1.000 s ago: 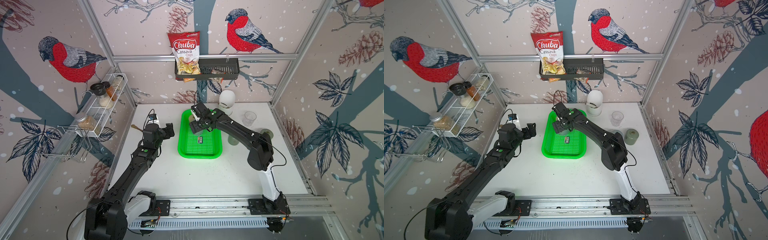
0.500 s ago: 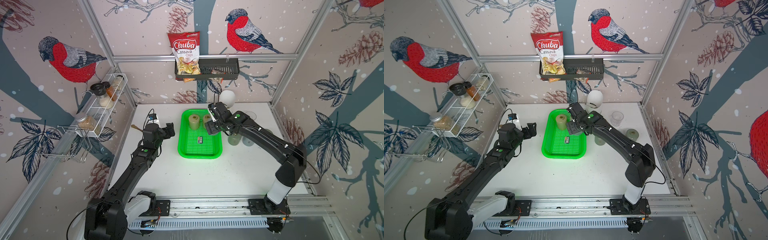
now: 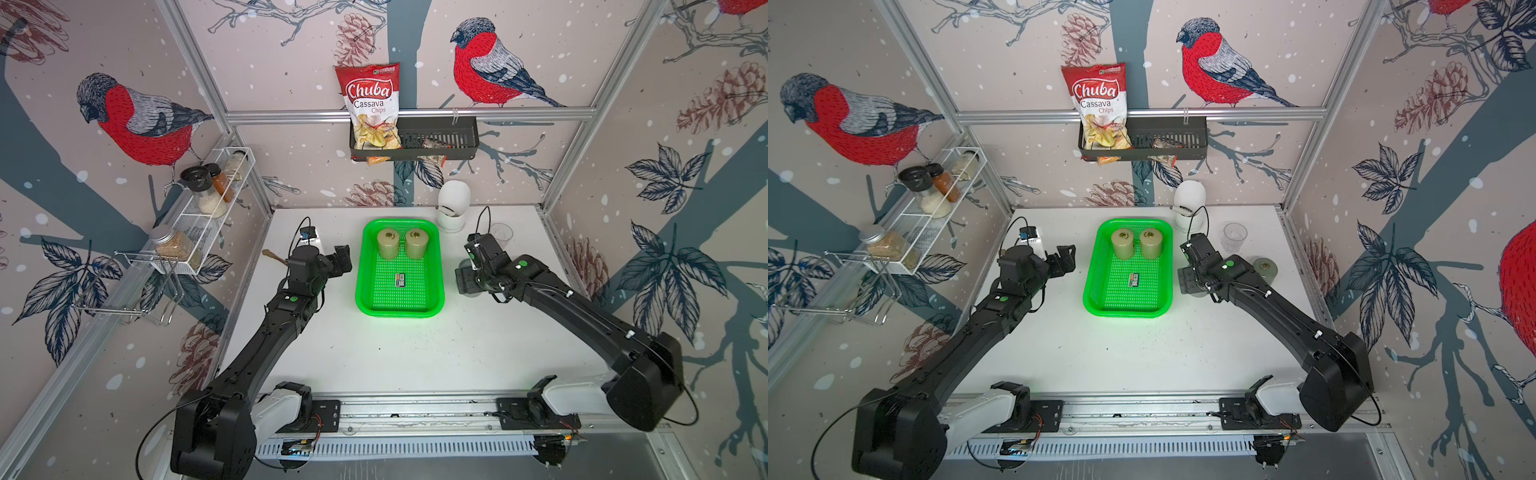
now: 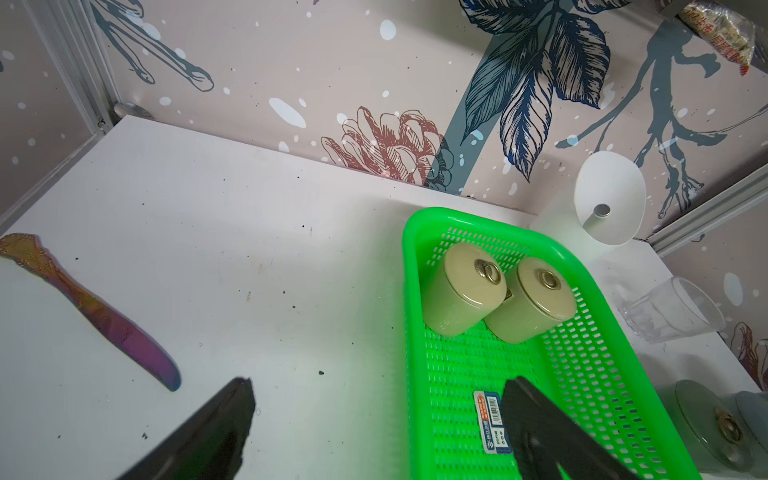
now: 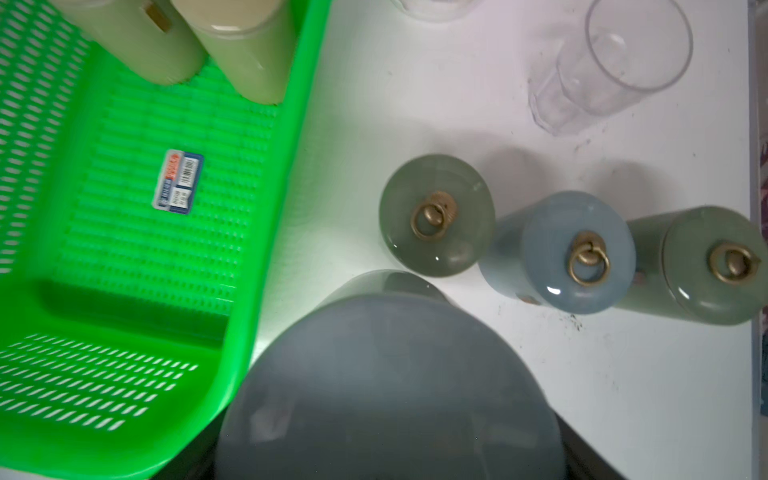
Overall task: Take the tea canister out of the basket
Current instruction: Pick up the tea canister from the basket, then place the tea canister at the center of the board.
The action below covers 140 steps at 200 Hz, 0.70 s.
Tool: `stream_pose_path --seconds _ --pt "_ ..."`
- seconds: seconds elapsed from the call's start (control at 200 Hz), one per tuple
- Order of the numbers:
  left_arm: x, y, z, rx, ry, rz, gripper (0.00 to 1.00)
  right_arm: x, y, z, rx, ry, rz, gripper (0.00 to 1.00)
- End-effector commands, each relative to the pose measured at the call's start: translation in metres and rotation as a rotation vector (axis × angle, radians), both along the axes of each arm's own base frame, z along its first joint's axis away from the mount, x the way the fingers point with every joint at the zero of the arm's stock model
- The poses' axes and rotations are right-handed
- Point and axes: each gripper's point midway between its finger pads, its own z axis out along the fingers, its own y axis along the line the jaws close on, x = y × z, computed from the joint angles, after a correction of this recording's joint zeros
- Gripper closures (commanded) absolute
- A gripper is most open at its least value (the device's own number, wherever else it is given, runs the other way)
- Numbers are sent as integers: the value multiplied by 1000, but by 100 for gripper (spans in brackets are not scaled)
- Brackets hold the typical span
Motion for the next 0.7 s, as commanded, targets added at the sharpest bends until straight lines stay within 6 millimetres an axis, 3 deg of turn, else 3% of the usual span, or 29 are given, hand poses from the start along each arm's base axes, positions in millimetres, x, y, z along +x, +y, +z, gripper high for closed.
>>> stream_pose_path --seconds 0.0,0.255,0.695 --pt "2 -4 14 -22 -42 -10 3 11 -1 -6 59 -44 -40 100" --pt "4 -4 12 -15 -32 -10 3 15 -12 -47 62 -7 -75 100" --pt "3 -1 11 -2 -30 2 3 21 -10 -79 85 20 -85 100"
